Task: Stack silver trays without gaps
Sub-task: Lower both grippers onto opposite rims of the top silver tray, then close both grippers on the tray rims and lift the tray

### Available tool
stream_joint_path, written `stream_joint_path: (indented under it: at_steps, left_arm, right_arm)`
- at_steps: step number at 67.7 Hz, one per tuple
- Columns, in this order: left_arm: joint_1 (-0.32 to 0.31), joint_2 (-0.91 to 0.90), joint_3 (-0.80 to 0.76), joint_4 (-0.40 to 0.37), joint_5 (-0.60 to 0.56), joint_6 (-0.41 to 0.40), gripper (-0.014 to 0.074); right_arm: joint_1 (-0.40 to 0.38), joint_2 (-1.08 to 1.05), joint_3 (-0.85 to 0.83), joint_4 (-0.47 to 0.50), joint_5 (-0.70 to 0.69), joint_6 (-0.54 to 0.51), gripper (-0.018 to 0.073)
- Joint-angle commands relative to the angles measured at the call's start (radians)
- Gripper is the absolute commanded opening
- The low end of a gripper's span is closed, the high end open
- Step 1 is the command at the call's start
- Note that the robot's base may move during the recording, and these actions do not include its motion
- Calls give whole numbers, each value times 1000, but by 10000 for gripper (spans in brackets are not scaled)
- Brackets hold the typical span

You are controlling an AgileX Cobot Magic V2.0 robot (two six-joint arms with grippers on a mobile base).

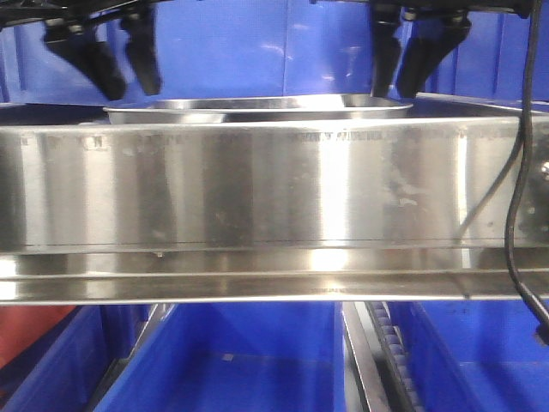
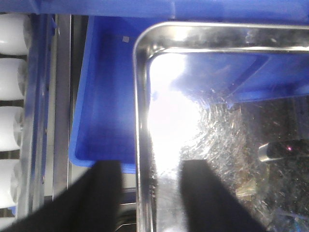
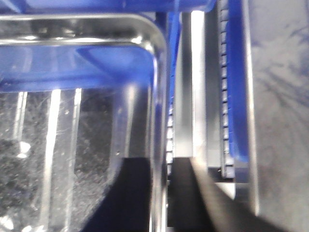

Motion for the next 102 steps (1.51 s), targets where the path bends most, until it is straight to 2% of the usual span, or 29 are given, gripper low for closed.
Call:
stream_joint_path:
  at_steps: [1,8,22,68,91,96,102]
  left_arm:
    - [-5,-7,-7,4,-6,-2,299]
    - [-5,-7,-7,4,-13,-2,282]
    - [-5,9,-7,2,-44,-2,234]
    - [-5,82,-7,-17,-33,-6,232]
    - [-5,82,-7,-16,-33,-6,127]
    - [-5,82,-7,-16,-33,-6,123]
    - [-5,82,-7,-13,-33,-6,88]
  right_arm:
    - [0,-1,-11,-3,-16,0,227]
    - [0,0,-11,-3,-16,0,244]
    - [0,20,-11,-3,-20,0,204]
    - [0,60,-11,-3,-32,0,201]
    - [0,60,-11,-3,-32,0,201]
    - [0,60,-11,-3,-32,0,174]
    - [0,60,-11,-3,-32,0,98]
